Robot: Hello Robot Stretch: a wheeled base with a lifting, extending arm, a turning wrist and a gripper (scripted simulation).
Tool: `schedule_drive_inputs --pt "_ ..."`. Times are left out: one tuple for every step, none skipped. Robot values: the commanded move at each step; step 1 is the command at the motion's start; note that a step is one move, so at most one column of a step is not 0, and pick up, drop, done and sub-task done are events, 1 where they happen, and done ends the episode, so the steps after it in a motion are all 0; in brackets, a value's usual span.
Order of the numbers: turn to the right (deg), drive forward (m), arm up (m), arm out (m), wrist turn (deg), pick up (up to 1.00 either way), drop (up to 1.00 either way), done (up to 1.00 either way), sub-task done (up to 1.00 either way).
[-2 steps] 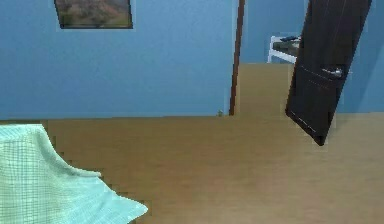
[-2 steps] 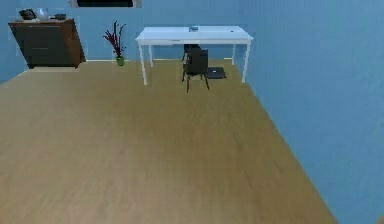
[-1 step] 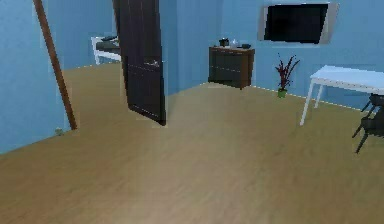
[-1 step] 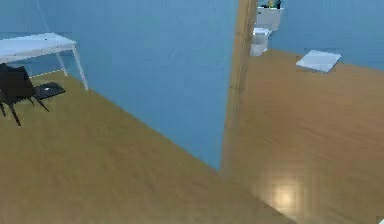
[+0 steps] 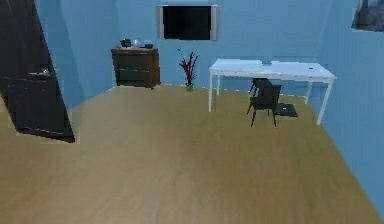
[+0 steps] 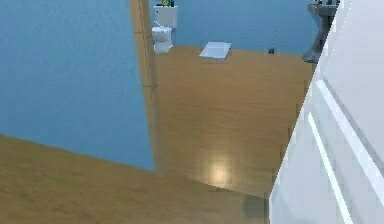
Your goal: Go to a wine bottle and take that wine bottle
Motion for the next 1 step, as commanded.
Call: schedule_drive_inputs --pt "0.0 0.05 0.0 0.0 0.0 0.0 0.0 0.0 0.0"
